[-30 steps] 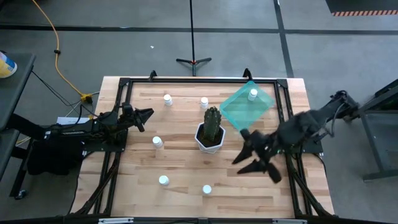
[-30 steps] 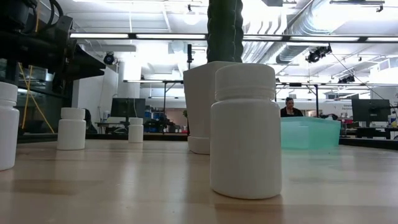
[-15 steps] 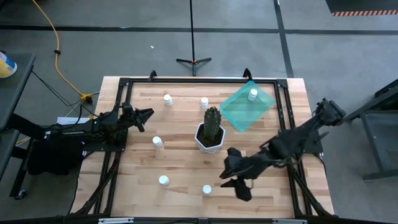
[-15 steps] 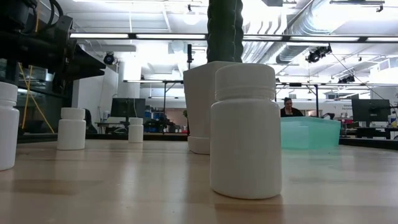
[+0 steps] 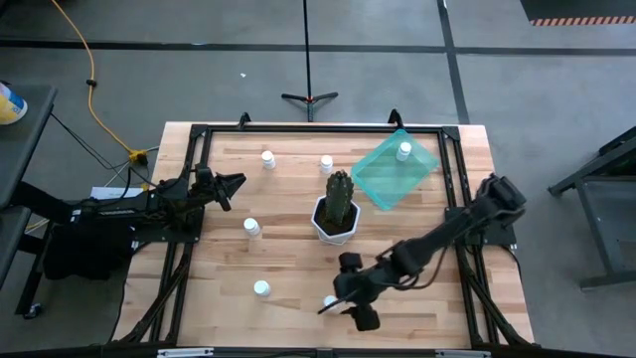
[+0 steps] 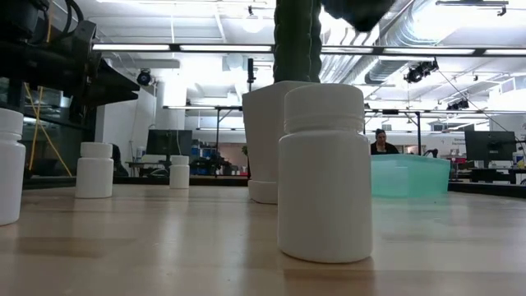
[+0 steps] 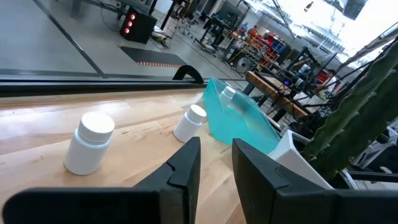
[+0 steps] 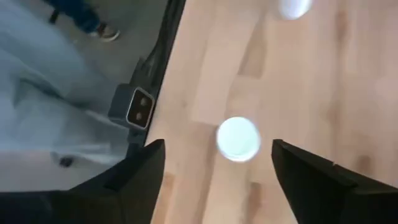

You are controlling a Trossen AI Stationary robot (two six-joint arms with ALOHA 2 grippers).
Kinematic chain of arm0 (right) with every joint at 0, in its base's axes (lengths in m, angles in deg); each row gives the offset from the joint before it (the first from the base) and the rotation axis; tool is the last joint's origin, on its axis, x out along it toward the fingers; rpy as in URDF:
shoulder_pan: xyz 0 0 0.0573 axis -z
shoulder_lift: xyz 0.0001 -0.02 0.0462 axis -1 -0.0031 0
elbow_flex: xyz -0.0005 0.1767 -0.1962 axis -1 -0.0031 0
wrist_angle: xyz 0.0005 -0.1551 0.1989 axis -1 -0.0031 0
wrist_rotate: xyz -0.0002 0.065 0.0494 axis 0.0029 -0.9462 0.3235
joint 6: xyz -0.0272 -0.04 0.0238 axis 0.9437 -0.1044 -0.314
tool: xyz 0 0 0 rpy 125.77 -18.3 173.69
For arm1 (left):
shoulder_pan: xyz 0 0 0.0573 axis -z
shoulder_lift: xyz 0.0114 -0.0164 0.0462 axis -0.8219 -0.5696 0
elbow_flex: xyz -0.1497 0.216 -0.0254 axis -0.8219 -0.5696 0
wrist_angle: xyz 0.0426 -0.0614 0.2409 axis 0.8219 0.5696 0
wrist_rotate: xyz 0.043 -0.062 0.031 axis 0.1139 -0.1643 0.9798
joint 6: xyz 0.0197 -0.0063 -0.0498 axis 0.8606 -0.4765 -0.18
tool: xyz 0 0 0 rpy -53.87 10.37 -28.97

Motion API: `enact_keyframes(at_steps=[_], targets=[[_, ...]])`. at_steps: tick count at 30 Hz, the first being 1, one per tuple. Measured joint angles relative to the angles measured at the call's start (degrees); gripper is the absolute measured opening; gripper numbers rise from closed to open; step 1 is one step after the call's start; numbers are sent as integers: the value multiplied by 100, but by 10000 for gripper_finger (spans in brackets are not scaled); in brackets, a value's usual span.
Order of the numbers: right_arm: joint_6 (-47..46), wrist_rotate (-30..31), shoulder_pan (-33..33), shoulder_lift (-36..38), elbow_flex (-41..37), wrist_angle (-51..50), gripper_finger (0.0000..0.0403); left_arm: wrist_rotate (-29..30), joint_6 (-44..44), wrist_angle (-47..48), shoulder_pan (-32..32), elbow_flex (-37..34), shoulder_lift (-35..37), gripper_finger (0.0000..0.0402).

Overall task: Pick and place pill bottles into a basket
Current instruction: Put the white medicine bottle into the blue bin

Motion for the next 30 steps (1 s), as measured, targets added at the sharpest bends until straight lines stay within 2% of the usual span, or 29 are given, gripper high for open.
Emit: enact_keyframes(at_steps=[6,19,30], targets=[[99,-211,200,-471,0,113,293,-2,0,0,2,0,-1,126],[916,-300,260,-840,0,676,293,-2,0,0,2,0,0,127],[1036,-281,262,-1186,0,752,293,-2,0,0,2,0,0,127]])
